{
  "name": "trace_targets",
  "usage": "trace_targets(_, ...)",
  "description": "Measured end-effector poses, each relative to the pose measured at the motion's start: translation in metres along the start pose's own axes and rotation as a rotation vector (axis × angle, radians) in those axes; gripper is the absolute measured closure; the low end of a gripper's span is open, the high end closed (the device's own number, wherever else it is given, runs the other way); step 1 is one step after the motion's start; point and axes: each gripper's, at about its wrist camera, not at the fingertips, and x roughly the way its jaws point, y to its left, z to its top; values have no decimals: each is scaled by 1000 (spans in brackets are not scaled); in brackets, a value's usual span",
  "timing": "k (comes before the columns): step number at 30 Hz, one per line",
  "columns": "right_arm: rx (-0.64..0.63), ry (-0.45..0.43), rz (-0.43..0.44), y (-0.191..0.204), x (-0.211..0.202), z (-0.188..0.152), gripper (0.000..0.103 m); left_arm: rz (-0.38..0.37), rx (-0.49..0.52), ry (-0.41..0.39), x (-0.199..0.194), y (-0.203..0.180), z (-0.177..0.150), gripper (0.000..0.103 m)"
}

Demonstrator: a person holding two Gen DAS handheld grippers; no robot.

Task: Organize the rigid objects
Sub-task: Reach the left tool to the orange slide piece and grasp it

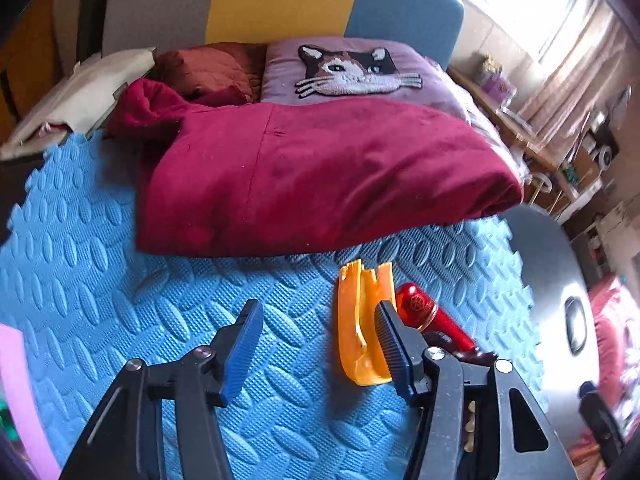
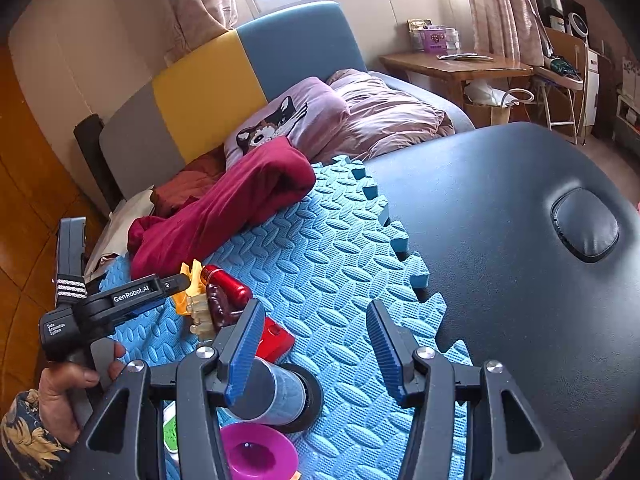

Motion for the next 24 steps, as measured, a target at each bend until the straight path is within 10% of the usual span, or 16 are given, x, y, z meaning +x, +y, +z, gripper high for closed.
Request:
trace_targets(13,4,2,2,0,0,0,49,-19,90,-49,-15,-21,-3,43)
trace_targets(24,1,2,0,1,0,0,49,1,175,4,13,-26,1,69)
